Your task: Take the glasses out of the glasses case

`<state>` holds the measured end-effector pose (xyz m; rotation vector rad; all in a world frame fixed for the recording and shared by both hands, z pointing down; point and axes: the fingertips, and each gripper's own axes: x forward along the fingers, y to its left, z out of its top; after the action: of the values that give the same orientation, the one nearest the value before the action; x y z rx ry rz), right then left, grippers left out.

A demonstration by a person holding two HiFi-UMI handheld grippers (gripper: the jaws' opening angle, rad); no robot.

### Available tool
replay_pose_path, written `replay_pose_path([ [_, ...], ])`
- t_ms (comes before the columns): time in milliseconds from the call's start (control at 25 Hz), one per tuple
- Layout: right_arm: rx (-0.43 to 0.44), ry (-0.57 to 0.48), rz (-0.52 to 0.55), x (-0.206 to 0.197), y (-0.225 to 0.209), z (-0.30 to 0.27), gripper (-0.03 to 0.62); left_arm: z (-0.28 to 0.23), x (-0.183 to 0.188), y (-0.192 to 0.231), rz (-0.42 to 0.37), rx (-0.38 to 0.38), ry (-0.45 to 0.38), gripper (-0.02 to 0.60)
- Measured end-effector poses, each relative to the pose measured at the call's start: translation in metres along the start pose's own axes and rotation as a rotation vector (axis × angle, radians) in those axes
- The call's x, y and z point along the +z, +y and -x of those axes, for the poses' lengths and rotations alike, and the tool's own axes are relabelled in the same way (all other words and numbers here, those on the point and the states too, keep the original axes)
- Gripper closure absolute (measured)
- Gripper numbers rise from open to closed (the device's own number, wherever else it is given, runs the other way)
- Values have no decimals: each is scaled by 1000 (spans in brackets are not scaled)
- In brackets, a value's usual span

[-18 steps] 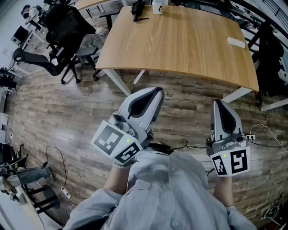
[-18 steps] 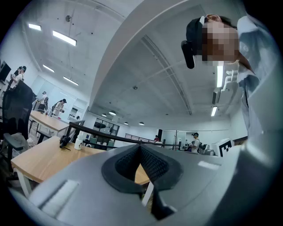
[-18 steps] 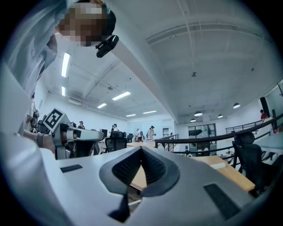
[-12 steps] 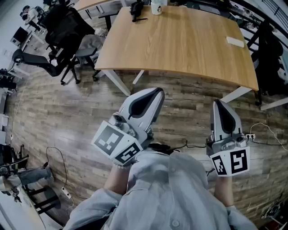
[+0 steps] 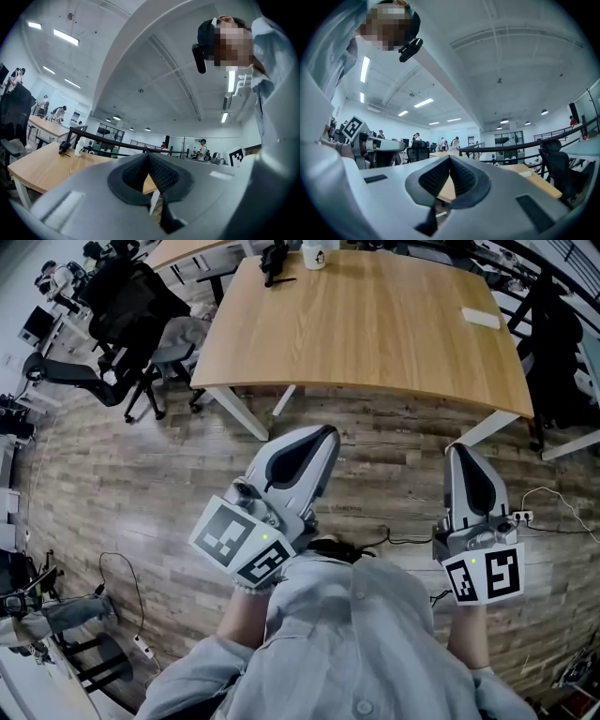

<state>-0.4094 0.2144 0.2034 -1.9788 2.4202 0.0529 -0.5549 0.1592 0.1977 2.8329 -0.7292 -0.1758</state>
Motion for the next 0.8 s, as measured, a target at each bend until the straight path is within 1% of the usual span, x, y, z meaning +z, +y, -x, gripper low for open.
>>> replay_pose_path([
  [480, -98, -5, -8, 0, -46, 54, 592, -31, -12, -51, -9, -75, 18, 578],
  [800, -116, -8, -21, -4, -68, 86, 592, -46, -19, -85, -12, -92, 18, 578],
])
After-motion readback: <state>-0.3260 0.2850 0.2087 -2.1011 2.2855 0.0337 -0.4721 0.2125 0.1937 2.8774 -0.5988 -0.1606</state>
